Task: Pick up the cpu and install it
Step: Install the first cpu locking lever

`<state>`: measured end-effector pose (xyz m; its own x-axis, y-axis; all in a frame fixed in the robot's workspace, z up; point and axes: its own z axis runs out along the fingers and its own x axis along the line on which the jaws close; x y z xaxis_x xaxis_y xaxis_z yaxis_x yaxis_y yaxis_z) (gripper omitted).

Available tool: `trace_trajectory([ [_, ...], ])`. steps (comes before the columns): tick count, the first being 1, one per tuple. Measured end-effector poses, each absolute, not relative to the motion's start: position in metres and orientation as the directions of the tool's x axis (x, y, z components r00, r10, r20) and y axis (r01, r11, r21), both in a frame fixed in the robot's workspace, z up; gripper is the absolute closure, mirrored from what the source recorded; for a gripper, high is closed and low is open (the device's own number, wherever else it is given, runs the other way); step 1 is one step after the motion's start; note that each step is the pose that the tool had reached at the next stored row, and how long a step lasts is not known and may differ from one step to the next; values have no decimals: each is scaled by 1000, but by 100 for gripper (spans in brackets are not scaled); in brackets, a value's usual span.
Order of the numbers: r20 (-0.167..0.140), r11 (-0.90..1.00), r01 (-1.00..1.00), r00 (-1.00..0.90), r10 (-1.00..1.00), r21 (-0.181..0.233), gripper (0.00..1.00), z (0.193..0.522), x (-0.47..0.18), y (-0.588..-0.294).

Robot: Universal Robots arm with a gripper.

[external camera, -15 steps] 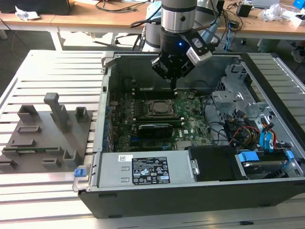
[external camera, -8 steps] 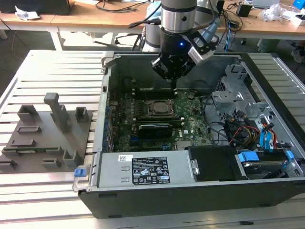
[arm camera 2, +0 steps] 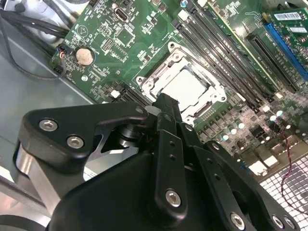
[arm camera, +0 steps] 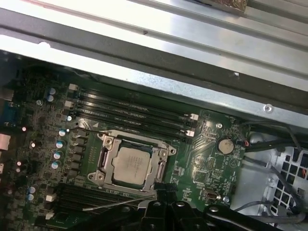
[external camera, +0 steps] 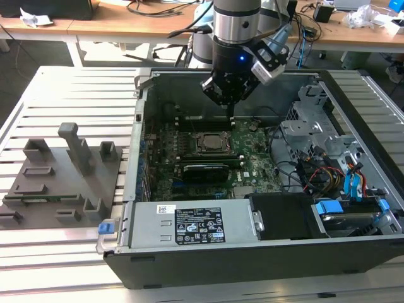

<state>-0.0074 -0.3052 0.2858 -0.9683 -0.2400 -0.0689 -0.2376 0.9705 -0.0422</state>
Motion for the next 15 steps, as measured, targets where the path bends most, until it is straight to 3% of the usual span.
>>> trace_trajectory([
  [15, -69, 924, -381, -921, -383, -42, 89, 286, -7, -305],
])
